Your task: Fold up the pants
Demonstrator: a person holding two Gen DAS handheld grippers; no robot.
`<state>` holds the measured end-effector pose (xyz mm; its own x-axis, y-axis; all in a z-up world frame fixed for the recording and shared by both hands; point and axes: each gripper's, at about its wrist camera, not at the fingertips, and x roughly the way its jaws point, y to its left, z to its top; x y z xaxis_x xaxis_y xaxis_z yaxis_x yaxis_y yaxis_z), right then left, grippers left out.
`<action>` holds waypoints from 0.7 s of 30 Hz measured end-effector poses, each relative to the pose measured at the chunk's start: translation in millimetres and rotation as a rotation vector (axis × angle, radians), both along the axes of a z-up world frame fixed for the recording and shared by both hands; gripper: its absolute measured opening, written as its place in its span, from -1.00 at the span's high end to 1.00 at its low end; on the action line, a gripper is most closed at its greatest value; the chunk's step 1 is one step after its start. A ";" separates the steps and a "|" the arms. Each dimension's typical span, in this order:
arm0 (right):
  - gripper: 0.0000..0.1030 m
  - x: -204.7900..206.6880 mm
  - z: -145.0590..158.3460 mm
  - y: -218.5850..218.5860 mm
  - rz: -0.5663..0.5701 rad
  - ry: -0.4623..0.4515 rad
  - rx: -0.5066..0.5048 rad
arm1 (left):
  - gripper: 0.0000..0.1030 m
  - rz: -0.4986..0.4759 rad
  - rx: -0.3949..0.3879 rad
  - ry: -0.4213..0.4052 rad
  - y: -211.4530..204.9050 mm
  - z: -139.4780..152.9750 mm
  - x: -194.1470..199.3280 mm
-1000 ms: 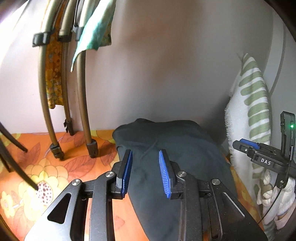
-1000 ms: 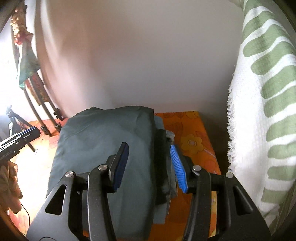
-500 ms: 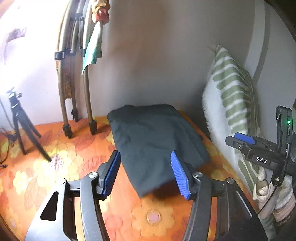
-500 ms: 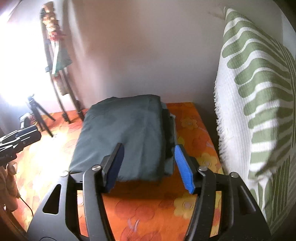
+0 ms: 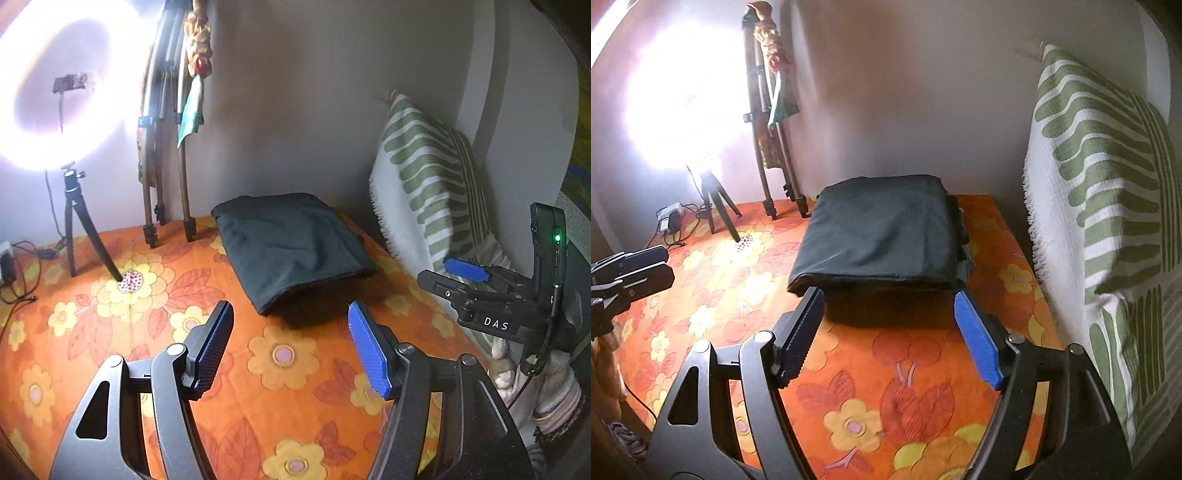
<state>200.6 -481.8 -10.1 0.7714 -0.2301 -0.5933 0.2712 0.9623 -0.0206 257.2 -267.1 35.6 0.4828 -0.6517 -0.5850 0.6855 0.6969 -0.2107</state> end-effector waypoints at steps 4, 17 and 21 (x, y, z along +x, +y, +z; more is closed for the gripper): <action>-0.57 -17.3 1.5 16.5 -0.021 -0.018 -0.019 | -0.26 -0.005 0.002 -0.030 11.6 2.4 -19.6; -0.61 -48.5 -17.6 47.2 -0.118 -0.002 -0.019 | -0.38 0.025 0.014 -0.021 45.3 -22.5 -44.2; -0.88 -53.2 -21.1 48.8 -0.156 -0.026 -0.024 | -0.38 0.048 0.029 -0.011 52.3 -29.4 -41.2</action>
<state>147.4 -433.0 -31.2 0.7402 -0.3620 -0.5666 0.4181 0.9078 -0.0337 216.0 -214.8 6.2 0.5192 -0.6104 -0.5982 0.6534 0.7347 -0.1826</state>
